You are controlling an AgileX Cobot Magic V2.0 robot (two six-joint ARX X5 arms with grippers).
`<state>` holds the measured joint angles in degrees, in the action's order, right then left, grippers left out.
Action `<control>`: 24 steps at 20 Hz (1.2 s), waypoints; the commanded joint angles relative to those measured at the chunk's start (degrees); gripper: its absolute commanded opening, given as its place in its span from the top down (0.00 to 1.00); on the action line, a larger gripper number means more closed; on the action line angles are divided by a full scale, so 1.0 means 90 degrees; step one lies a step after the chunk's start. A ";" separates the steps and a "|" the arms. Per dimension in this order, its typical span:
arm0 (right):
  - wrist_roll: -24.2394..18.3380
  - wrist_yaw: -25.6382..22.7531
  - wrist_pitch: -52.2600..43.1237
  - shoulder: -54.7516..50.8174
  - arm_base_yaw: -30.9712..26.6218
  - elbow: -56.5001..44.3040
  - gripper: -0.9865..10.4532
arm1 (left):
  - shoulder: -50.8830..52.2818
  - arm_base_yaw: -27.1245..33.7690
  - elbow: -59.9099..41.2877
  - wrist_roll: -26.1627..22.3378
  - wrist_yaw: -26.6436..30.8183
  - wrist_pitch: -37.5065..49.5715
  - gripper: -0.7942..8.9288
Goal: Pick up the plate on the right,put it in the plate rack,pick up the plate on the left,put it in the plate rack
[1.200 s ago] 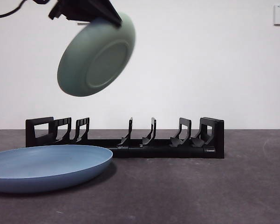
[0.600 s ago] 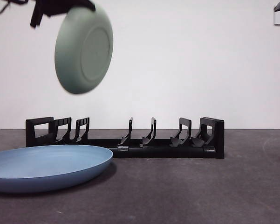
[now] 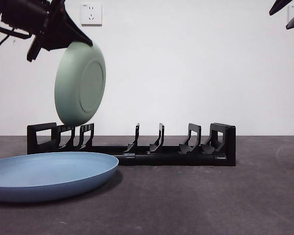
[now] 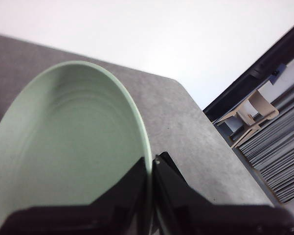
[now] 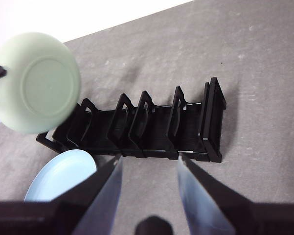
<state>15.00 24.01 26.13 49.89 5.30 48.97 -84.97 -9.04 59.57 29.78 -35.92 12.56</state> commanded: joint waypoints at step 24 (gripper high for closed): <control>-0.0056 0.0022 -0.0041 0.0398 0.0648 0.0019 0.75 | 0.0180 -0.0333 0.0019 -0.1462 0.0180 -0.2103 0.66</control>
<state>14.98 24.03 26.11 53.39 11.05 48.97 -84.01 -12.03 60.05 19.81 -33.89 -6.79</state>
